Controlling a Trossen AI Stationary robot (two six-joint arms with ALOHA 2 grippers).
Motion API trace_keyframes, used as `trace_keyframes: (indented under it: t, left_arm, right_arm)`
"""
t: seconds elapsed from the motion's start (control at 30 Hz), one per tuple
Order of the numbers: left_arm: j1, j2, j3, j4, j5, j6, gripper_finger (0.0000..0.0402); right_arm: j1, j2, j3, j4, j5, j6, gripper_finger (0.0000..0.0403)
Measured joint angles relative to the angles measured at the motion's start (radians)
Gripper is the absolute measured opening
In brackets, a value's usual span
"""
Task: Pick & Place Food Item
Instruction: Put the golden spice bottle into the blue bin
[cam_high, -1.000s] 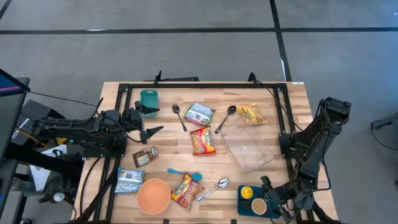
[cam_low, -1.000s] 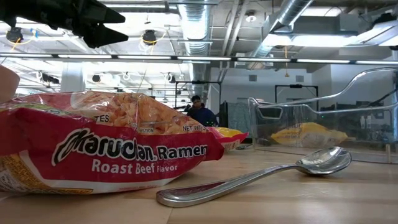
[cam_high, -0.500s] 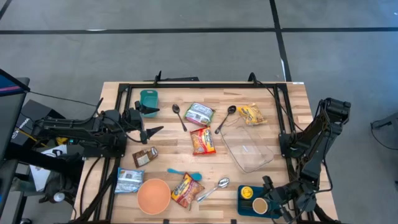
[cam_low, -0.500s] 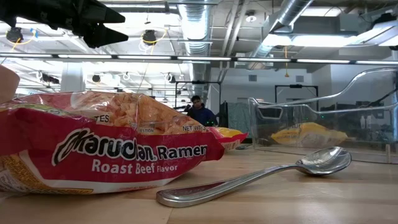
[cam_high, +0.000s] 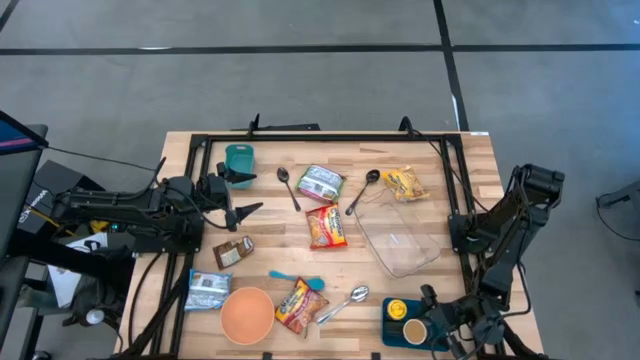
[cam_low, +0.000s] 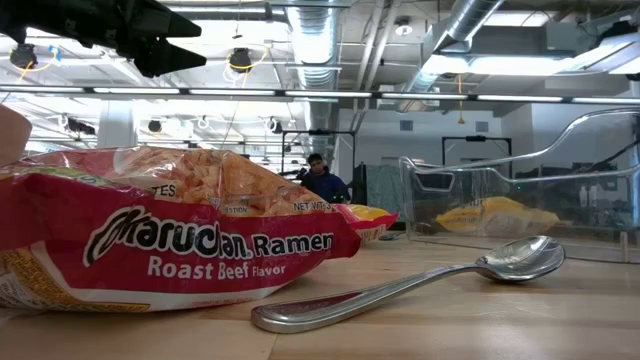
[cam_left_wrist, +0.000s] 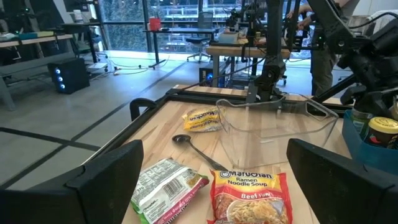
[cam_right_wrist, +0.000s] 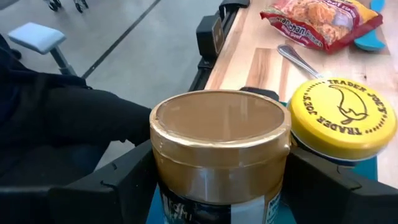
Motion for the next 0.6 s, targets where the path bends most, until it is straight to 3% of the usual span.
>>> trace_keyframes:
  t: [0.6]
  left_arm:
    - [0.0,0.0,0.0,0.0,0.002,0.0,0.0392]
  right_arm:
    - [0.001,0.037,0.003,0.008,0.007,0.051,0.0286]
